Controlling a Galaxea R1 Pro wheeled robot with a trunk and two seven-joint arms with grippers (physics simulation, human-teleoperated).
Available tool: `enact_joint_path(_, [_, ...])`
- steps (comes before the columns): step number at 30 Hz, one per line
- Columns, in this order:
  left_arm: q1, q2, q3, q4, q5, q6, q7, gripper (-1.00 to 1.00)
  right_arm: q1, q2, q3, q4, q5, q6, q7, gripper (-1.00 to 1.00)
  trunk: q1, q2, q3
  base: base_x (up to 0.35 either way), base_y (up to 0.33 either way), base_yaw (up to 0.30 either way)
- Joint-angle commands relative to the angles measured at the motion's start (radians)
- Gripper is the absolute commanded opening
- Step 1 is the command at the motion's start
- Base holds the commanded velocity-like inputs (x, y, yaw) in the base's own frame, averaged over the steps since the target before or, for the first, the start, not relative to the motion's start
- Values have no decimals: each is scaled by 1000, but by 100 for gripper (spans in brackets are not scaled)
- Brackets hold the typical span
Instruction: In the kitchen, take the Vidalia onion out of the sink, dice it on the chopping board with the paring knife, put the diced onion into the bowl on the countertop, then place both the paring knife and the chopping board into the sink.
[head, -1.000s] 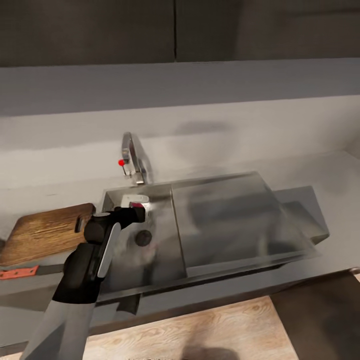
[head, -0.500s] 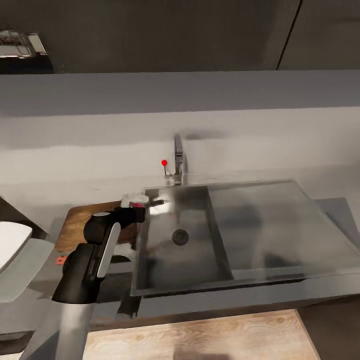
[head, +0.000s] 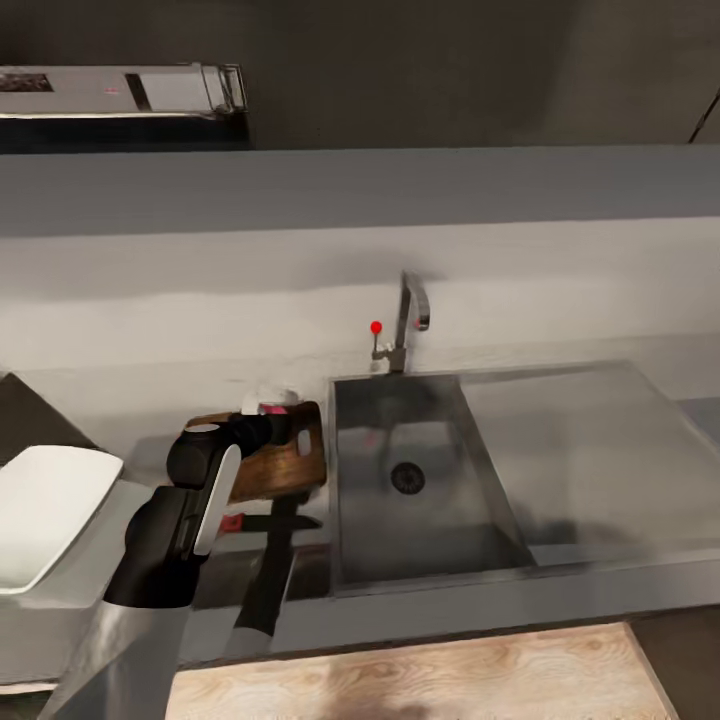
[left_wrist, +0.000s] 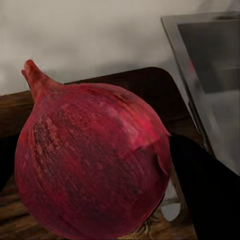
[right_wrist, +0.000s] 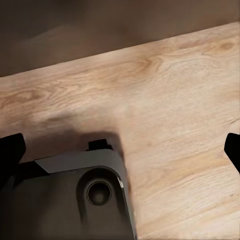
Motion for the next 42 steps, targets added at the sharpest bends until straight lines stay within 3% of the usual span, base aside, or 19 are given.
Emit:
enact_joint_path(1, [-1,0,0,-1,7,4,4,-100,-1,0,-5,0,11,-2,-7,100,0,-2,-2,-257,185,0])
enact_joint_path(9, [-1,0,0,-1,7,6,5,-100,-1,0,-5,0,11,-2,-7,100,0,-2,-2,-192,117,0])
enact_joint_path(42, [-1,0,0,1,7,4,4,-100,-1,-2,3,0,16,-3,-6,100,0,-2,-2,19,48,0])
